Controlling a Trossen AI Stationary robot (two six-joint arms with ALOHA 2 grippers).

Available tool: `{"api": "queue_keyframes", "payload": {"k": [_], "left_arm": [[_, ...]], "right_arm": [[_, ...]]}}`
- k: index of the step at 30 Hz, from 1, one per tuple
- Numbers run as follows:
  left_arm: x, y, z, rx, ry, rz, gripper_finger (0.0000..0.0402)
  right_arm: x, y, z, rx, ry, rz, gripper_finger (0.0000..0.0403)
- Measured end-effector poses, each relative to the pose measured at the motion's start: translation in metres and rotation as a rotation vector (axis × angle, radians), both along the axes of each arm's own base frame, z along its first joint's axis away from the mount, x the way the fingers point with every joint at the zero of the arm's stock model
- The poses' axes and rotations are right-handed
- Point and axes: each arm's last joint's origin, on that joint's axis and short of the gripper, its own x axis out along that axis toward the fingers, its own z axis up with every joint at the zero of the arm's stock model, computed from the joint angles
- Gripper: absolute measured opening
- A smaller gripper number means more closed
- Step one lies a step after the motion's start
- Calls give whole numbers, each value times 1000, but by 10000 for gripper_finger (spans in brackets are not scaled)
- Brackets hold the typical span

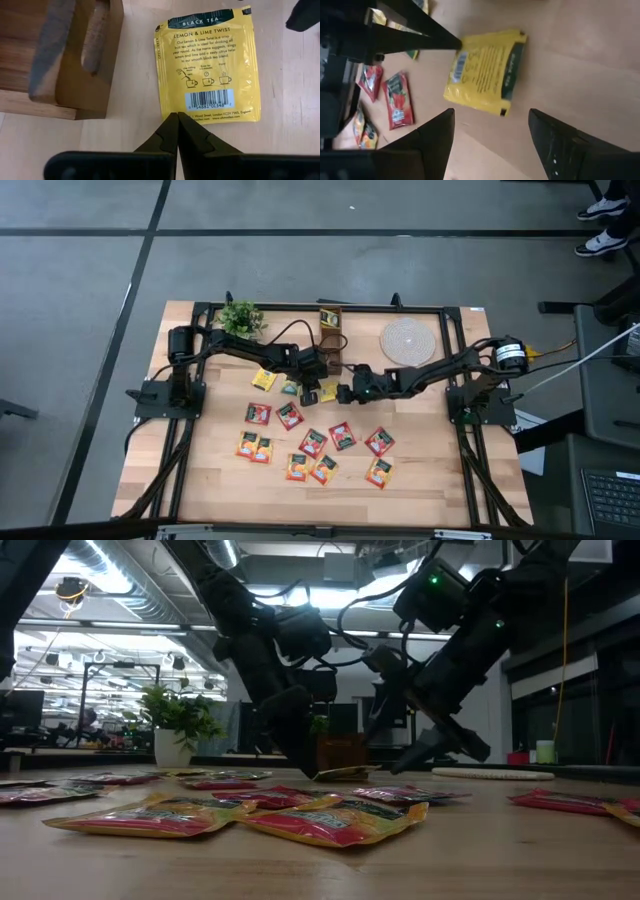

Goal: Pick & Place Tea
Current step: Put the yellow tea bag into the left section of the wooden organizer

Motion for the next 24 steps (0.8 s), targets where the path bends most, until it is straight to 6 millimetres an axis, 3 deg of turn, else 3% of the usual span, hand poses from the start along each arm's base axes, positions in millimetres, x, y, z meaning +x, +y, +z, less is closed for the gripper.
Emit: {"api": "queue_keyframes", "payload": {"k": [10,18,24], "left_arm": [[0,0,0,-6,-2,-1,2],[0,0,0,-10,-5,5,2],[1,0,1,-16,-9,10,2]], "right_arm": [[2,-5,2,-12,-21,11,254],[9,-4,-12,10,-43,30,254],[10,-4,-11,8,-62,29,253]]}}
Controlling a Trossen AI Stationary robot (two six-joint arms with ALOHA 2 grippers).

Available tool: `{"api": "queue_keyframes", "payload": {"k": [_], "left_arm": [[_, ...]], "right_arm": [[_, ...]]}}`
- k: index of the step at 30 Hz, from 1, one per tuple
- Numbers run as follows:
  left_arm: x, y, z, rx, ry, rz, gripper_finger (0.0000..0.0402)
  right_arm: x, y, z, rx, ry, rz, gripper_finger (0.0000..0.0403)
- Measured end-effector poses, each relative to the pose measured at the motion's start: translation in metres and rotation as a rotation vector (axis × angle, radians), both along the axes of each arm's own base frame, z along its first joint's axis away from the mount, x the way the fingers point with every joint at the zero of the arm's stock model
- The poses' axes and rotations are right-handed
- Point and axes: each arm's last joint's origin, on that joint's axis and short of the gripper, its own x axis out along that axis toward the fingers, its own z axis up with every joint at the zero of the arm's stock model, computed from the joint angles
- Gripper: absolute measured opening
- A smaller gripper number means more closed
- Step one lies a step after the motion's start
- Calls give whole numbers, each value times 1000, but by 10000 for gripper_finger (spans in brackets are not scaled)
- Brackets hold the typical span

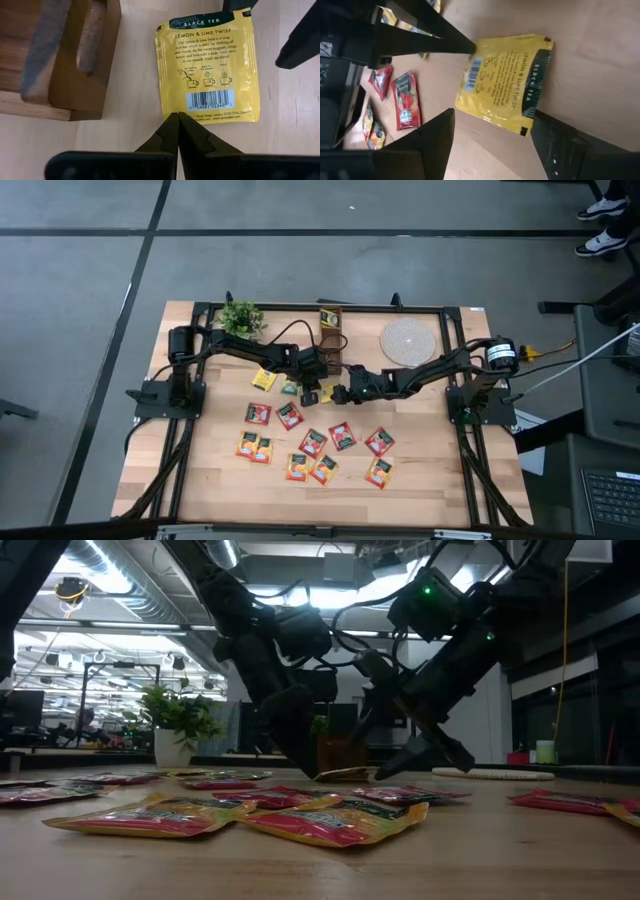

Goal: Pick & Place Tea
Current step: Put the yellow tea bag into the left section of the wooden organizer

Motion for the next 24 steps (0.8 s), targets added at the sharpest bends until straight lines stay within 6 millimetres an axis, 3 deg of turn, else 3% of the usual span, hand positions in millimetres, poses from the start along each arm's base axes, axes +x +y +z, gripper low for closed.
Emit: {"api": "queue_keyframes", "payload": {"k": [6,16,24], "left_arm": [[0,0,0,0,-1,0,2],[0,0,0,0,-2,0,2],[-1,-1,4,-55,-6,52,2]], "right_arm": [[0,-2,0,-7,1,-8,209],[0,-3,0,-28,3,6,15],[0,-1,1,-3,-1,62,6]]}}
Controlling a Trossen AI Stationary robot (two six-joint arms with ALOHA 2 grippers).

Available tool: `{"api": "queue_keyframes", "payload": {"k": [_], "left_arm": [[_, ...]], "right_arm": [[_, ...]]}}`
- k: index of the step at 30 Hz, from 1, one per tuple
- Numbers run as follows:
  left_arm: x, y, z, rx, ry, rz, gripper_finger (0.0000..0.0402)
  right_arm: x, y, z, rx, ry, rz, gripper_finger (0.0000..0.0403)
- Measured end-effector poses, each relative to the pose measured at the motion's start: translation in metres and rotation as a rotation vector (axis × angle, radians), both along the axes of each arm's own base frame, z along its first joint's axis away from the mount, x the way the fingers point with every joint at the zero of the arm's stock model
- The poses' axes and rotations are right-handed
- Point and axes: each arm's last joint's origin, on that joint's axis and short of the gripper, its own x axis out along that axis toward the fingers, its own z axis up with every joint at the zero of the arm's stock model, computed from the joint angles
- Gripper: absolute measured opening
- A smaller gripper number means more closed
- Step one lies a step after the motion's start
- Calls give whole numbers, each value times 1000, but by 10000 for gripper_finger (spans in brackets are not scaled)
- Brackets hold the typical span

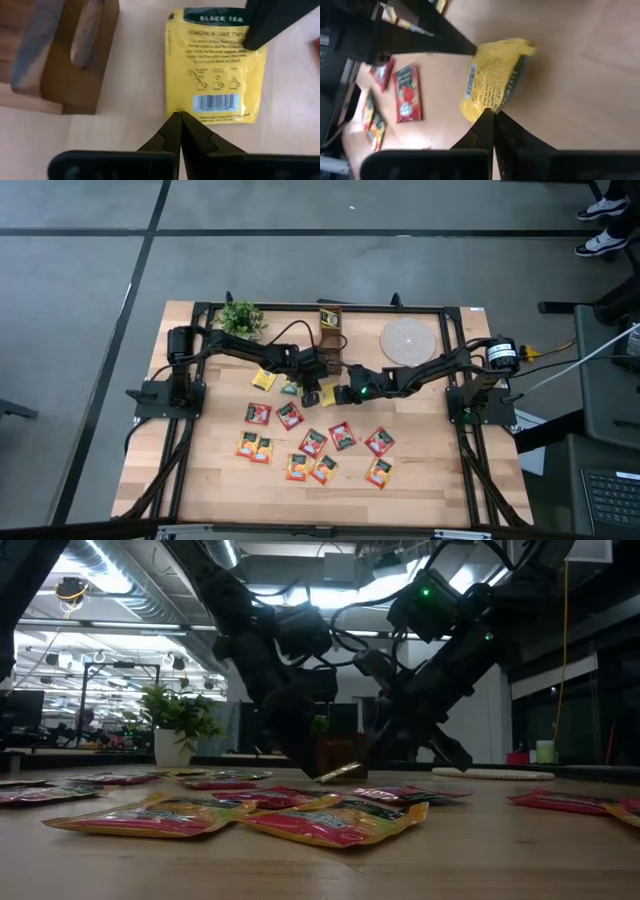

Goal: Pick & Place Tea
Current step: Put the yellow tea bag into the left section of the wooden organizer

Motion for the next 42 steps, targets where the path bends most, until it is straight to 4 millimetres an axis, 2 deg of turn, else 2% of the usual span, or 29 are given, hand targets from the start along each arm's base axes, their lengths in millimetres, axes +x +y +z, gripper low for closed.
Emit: {"api": "queue_keyframes", "payload": {"k": [5,11,17,24,33,42], "left_arm": [[-2,-2,23,-71,-69,18,5],[-12,-4,70,-59,-197,54,3],[-29,-5,117,-50,-336,89,3],[-50,-4,157,-63,-467,138,8],[-69,-1,184,-38,-560,140,11],[-73,-5,190,-88,-587,36,27]], "right_arm": [[1,2,9,21,-42,50,4],[-2,6,34,-33,-126,115,3],[-11,13,67,-182,-230,244,2],[-24,21,97,-438,-320,431,1],[-38,34,124,-899,-382,658,1],[-50,40,148,-1210,-352,636,0]]}}
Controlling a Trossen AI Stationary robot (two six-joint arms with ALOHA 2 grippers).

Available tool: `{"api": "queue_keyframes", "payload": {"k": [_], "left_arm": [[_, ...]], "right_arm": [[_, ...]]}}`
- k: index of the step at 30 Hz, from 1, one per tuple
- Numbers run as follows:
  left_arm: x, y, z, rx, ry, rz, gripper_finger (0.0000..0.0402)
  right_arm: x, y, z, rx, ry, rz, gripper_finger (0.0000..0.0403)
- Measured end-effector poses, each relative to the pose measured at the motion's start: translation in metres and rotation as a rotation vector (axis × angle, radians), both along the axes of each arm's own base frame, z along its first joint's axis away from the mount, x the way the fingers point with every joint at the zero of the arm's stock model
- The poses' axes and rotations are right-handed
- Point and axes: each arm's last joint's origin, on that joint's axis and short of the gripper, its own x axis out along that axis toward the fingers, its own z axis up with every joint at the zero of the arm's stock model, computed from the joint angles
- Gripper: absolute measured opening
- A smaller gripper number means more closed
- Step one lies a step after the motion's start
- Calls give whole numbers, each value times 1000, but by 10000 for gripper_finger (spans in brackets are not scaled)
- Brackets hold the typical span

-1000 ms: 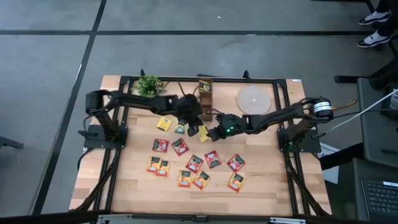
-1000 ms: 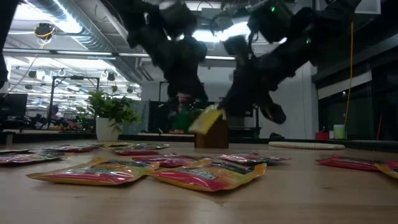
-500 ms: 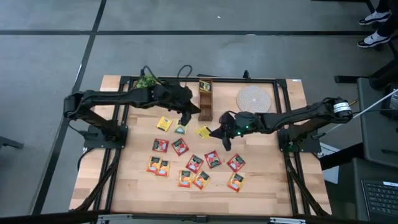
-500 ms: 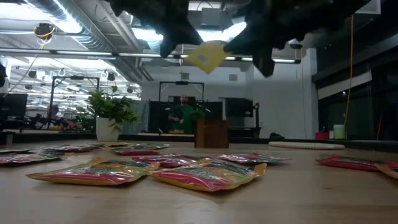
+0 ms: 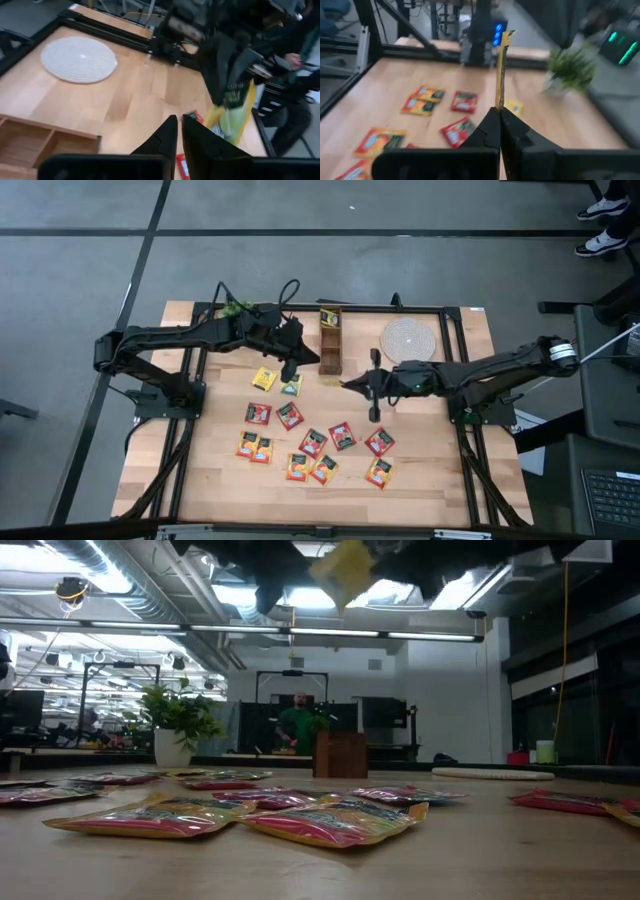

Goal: Pick & Place Tea
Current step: Put the yellow tea bag into the left section of the wooden organizer

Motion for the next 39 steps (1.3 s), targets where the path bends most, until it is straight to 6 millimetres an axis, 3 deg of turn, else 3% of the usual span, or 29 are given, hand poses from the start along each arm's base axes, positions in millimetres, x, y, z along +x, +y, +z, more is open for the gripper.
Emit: {"api": "queue_keyframes", "payload": {"k": [6,11,21,29,39], "left_arm": [[2,-1,6,-11,-65,-40,45],[4,-2,13,3,-151,-98,60],[5,-3,14,40,-166,-129,124],[6,-9,15,50,-176,-159,188],[9,-26,10,144,-130,-142,189]], "right_arm": [[0,2,38,-120,-98,-18,1],[2,1,54,-99,-122,-23,2],[-4,-5,43,191,103,-147,2],[-4,-5,42,276,114,-179,2],[-3,-8,42,335,113,-143,2]]}}
